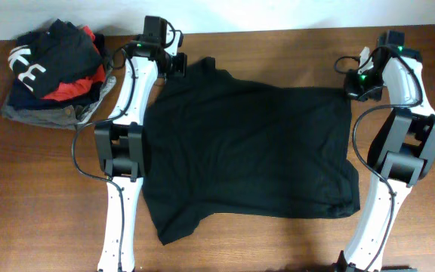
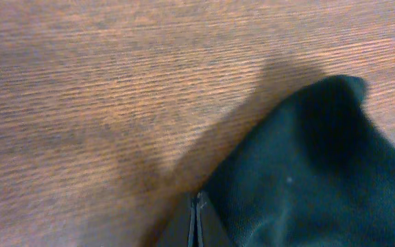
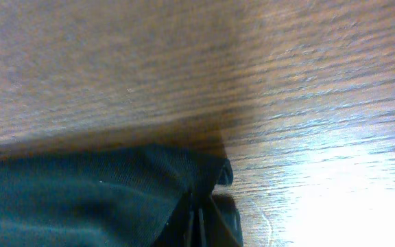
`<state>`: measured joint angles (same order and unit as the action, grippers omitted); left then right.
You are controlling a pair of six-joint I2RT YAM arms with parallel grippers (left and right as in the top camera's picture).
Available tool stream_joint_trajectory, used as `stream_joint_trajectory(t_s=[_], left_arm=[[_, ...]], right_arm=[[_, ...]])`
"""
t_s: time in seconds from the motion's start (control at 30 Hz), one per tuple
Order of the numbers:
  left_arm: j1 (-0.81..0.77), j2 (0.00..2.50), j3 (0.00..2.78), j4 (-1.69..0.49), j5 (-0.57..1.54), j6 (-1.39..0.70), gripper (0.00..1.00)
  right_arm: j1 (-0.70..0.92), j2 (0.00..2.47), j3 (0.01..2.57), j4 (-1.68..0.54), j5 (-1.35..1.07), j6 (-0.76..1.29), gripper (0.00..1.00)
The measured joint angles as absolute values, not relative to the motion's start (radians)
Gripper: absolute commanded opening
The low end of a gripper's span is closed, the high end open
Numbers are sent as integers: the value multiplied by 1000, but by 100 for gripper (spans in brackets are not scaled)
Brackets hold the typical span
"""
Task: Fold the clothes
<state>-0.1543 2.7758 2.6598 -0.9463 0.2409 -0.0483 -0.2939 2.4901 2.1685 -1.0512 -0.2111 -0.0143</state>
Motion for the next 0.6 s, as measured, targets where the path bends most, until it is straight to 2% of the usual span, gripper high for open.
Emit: stream_joint_trajectory(t_s=[0.6], left_arm=[[-139, 2662, 2659, -1206, 255, -18, 1]], right_arm=[[-294, 2434, 2182, -1230, -208, 61, 4]])
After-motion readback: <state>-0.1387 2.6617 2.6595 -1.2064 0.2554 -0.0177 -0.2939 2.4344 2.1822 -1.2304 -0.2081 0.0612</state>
